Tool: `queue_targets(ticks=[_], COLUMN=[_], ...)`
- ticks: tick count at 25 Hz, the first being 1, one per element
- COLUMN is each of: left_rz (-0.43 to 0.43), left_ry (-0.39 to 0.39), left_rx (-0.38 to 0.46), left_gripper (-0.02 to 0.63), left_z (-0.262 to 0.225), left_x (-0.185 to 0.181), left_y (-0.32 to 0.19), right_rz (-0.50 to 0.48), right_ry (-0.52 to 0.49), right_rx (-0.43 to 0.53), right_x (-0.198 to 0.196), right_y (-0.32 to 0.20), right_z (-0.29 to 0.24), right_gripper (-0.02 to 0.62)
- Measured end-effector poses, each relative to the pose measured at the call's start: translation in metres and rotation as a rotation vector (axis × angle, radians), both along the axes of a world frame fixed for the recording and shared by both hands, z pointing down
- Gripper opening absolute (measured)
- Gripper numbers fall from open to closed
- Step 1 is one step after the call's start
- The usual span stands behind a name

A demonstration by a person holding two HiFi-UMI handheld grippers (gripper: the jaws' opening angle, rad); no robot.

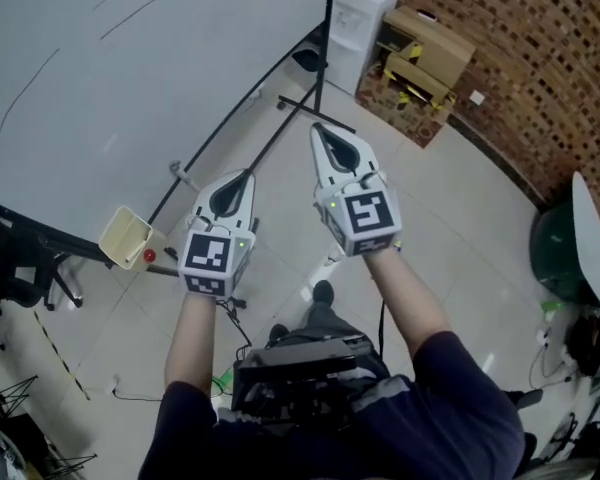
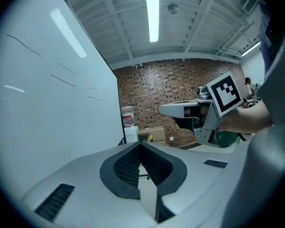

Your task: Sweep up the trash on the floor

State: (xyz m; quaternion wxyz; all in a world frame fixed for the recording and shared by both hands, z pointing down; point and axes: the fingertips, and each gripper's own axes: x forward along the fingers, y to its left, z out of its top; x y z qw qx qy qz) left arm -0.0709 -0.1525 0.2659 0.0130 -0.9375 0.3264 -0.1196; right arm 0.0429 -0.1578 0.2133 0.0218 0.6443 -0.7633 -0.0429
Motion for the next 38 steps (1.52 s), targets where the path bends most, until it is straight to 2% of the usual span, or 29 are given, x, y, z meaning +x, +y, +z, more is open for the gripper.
queue_targets(ticks=[6, 15, 20, 24, 28, 32, 34, 38], left_rz=[-0.116, -0.239, -0.295, -0.35, -0.398, -0.452, -0.447, -0.435], left_ry=[-0.053, -0.113, -0.133, -0.154, -0.178, -0.154, -0.146, -0.151], left_rx=[0.011, -0.011, -0.017, -0.011, -0.075, -0.158, -0.222, -0.323], left_gripper=[0.0, 0.0, 0.0, 0.0, 0.0, 0.003, 0.148, 0.208], left_z=[0.007, 0.037, 0.054, 0.078, 0.119, 0.161, 0.189, 0.243], left_x=[0.026, 0.012, -0.022, -0.063, -0.11, -0.146, -0.153, -0.16], left_y=[-0.048, -0.085, -0.106, -0.119, -0.133, -0.148, -0.154, -0.173], right_rz=[-0.13, -0.36, -0.446, -0.531, -0.611, -0.678, -0.703, -0.714], right_ry=[0.015, 0.025, 0.069, 0.091, 0.115, 0.14, 0.153, 0.143], right_rx=[-0.003, -0.05, -0.064, -0.093, -0.135, -0.186, -0.214, -0.242], right_x=[0.02, -0.016, -0.05, -0.085, -0.123, -0.159, -0.173, -0.191], right_y=[-0.056, -0.105, -0.124, -0.134, -0.144, -0.159, -0.166, -0.184], right_z=[0.02, 0.049, 0.068, 0.082, 0.1, 0.121, 0.134, 0.149], right_gripper=[0.015, 0.016, 0.016, 0.017, 0.017, 0.017, 0.017, 0.017])
